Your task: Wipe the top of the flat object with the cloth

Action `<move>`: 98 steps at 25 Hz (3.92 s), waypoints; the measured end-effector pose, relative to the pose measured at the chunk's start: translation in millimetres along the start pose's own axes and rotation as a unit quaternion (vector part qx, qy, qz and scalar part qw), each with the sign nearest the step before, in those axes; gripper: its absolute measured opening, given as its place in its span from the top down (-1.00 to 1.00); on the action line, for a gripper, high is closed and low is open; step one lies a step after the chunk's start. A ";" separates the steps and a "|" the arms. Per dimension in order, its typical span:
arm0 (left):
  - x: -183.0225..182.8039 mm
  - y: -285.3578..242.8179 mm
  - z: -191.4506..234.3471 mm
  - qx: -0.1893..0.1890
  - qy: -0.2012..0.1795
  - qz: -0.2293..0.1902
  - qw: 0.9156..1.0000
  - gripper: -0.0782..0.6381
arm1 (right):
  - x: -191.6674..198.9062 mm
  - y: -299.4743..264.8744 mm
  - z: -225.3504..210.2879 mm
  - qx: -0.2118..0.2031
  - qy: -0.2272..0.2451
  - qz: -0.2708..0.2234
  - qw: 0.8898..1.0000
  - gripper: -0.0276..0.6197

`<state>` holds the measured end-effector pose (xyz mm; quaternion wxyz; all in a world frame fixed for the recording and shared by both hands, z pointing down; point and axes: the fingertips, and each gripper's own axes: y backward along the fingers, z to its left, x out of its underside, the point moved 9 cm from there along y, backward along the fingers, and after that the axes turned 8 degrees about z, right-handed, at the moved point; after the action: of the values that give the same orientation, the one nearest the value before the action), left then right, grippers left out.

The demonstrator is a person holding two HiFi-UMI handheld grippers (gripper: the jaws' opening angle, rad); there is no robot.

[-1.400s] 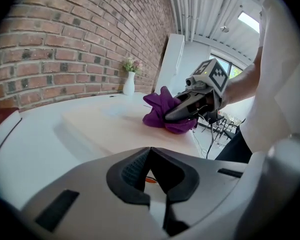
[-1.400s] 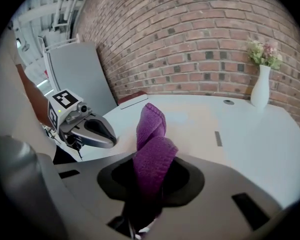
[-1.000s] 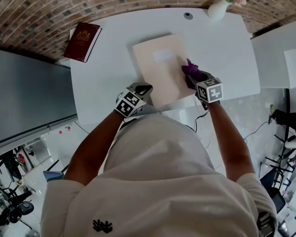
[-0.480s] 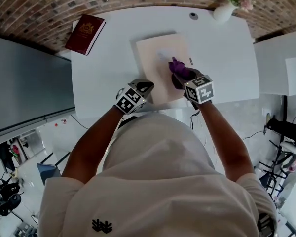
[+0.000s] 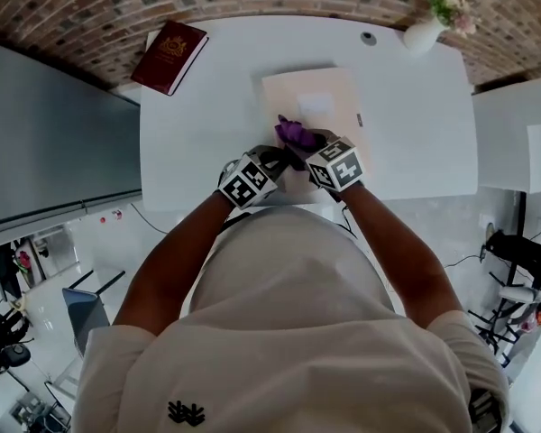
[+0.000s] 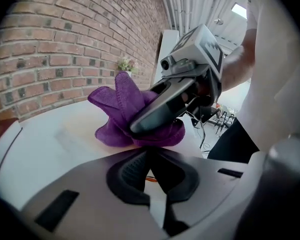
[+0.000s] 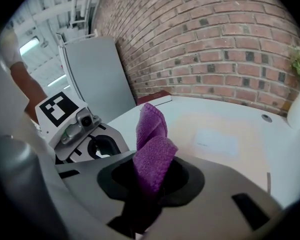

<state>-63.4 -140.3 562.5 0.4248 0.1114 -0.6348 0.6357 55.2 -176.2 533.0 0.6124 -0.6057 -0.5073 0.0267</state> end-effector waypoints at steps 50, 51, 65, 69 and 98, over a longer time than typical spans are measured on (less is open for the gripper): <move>-3.8 0.9 1.7 -0.005 0.005 0.015 1.000 0.71 | -34.3 -19.4 -16.0 -0.003 0.030 0.010 0.999 0.53; -3.7 0.5 1.5 -0.004 0.006 0.015 1.000 0.71 | -31.9 -16.1 -21.6 0.004 0.024 0.011 1.000 0.53; -3.4 1.1 0.7 -0.003 0.014 0.011 1.000 0.71 | 11.7 45.3 -120.7 0.105 -0.072 -0.006 0.992 0.53; -5.6 0.4 0.9 -0.002 0.013 0.013 1.000 0.71 | 19.4 60.5 -145.4 0.133 -0.083 -0.005 0.988 0.53; -8.7 -0.4 1.8 -0.001 0.018 0.017 1.000 0.71 | -66.7 -28.8 -43.8 0.012 0.008 -0.008 1.000 0.53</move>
<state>-58.5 -145.4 557.2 0.4253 0.0891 -0.6295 0.6442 34.8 -258.3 526.7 0.6242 -0.5942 -0.5067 0.0229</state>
